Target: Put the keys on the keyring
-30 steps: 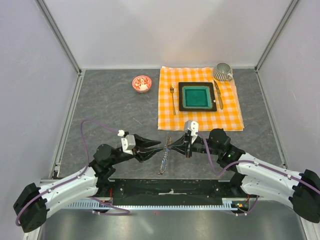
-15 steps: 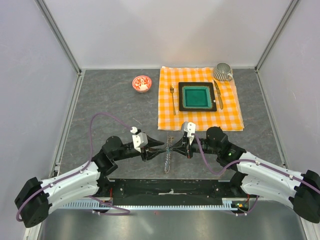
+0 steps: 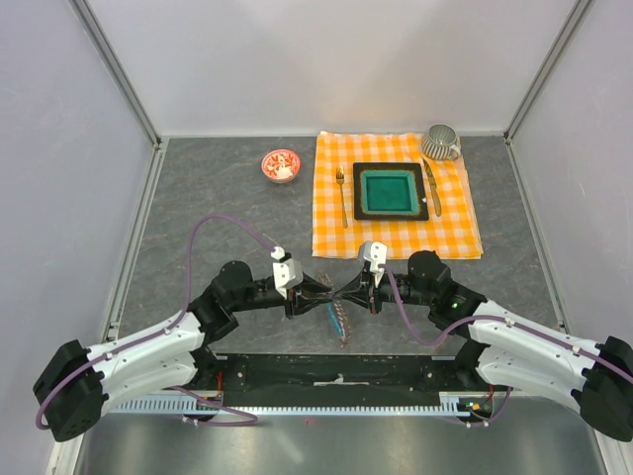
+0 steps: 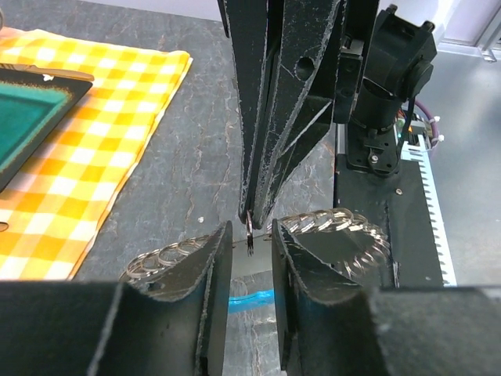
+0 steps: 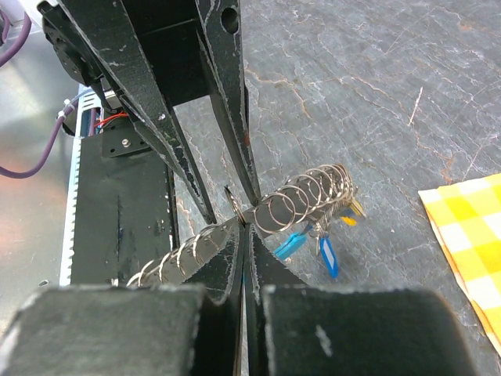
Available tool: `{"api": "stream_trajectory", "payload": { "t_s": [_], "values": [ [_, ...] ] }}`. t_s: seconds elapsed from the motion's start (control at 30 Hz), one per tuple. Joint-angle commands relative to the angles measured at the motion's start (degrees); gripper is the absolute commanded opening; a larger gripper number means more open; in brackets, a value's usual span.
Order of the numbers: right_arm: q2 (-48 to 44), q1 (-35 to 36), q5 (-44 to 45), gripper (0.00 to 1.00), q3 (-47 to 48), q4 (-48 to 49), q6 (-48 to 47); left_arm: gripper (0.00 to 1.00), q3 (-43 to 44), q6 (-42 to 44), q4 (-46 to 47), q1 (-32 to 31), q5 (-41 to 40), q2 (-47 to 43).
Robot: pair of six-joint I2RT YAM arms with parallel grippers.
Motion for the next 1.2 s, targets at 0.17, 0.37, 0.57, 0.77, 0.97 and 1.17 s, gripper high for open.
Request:
{"api": "stream_trajectory", "payload": {
  "t_s": [0.17,0.37,0.57,0.77,0.97,1.17],
  "values": [
    [-0.8,0.1,0.2,0.00,2.9,3.2,-0.8,0.24,3.6,2.3,-3.1,-0.2,1.5,1.2],
    [-0.8,0.1,0.3,0.00,2.8,3.2,-0.8,0.17,4.0,2.2,-4.0,-0.2,1.1,1.2],
    [-1.4,0.1,0.5,0.00,2.7,3.0,-0.8,0.02,4.4,2.2,-5.0,-0.2,0.6,1.5],
    [-2.1,0.1,1.7,0.01,3.0,1.5,-0.2,0.02,3.6,3.1,-4.2,-0.2,-2.4,0.7],
    [-2.9,-0.1,8.2,0.42,5.6,-3.9,5.4,0.02,-1.2,2.6,4.1,-0.2,-9.1,-1.6],
    [1.8,-4.4,12.4,0.64,13.1,-15.9,18.2,0.02,-6.3,2.6,8.8,-0.2,-14.0,-4.4]
  ]
}}
